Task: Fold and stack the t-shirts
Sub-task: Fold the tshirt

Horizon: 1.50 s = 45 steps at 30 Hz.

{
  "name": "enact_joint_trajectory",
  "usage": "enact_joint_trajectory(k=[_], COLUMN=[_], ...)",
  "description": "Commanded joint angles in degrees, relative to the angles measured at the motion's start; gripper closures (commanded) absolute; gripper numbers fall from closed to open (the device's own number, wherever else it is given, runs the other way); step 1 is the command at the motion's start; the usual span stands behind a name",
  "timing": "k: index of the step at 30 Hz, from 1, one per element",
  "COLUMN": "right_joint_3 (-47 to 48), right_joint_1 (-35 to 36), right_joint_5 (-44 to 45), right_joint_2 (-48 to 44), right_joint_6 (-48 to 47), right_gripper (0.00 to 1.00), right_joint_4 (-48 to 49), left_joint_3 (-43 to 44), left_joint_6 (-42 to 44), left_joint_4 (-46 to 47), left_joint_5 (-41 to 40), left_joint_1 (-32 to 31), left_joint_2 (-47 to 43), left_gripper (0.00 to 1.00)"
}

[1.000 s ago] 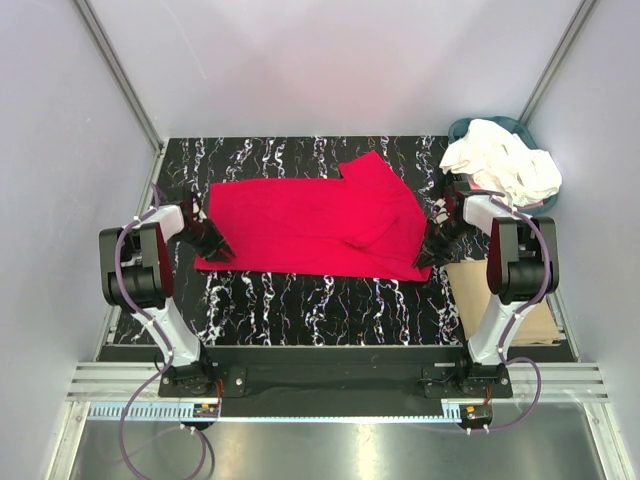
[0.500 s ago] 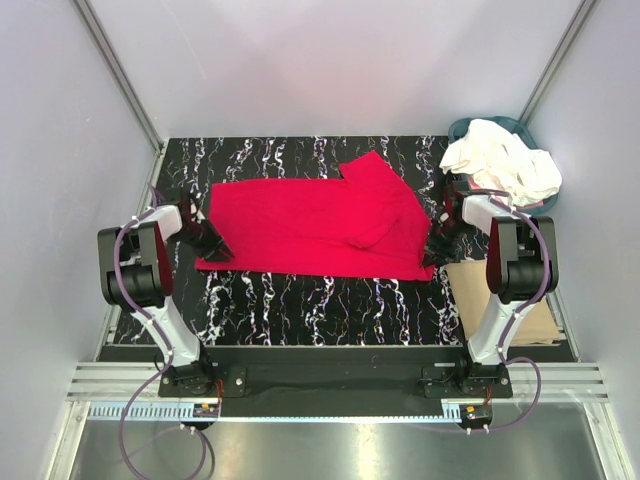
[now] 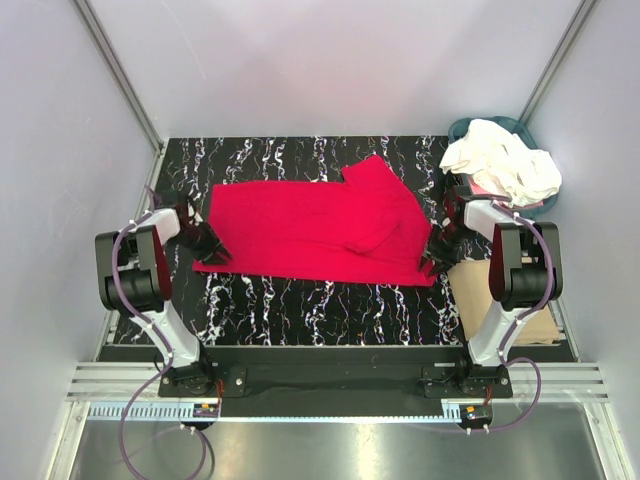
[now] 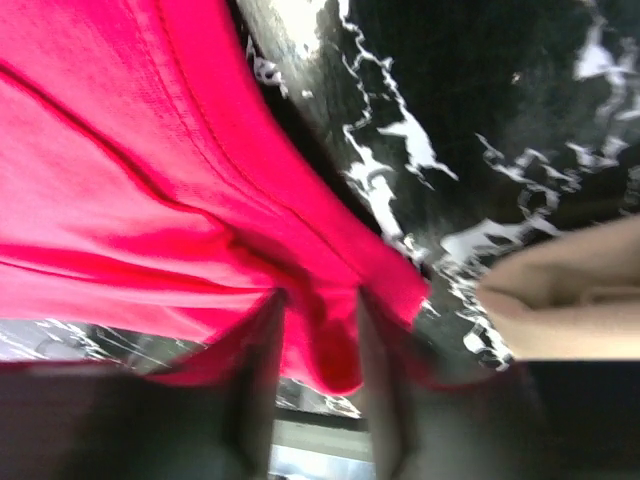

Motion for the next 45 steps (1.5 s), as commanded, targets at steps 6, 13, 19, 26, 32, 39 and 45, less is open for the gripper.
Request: enact_joint_trajectory(k=[6, 13, 19, 26, 32, 39, 45], right_joint_3=[15.1, 16.0, 15.0, 12.4, 10.4, 19.2, 36.8], right_joint_1=[0.5, 9.7, 16.0, 16.9, 17.2, 17.2, 17.2], right_joint_5=[-0.4, -12.1, -13.6, -12.3, -13.2, -12.7, -12.4], right_joint_2=[-4.3, 1.3, 6.1, 7.3, 8.7, 14.7, 21.7], right_joint_6=[-3.0, 2.8, 6.5, 8.8, 9.7, 9.7, 9.0], right_gripper=[0.4, 0.65, 0.9, 1.0, 1.0, 1.0, 0.98], right_joint_4=[-6.4, 1.0, 9.5, 10.8, 12.5, 12.4, 7.5], left_joint_3=[1.9, 2.8, 2.3, 0.7, 0.0, -0.1, -0.4], left_joint_6=[1.6, 2.0, 2.3, 2.9, 2.5, 2.4, 2.2], left_joint_4=[-3.3, -3.4, -1.8, -1.1, -1.1, -1.1, -1.2], left_joint_5=[-2.4, -4.3, -2.5, -2.8, -1.7, -1.4, -0.9], left_joint_1=[-0.3, -0.2, -0.1, -0.1, -0.1, -0.1, -0.1], left_joint_2=[-10.3, -11.4, -4.7, -5.3, -5.1, -5.7, -7.7], left_gripper=[0.62, 0.63, 0.76, 0.77, 0.77, 0.74, 0.73])
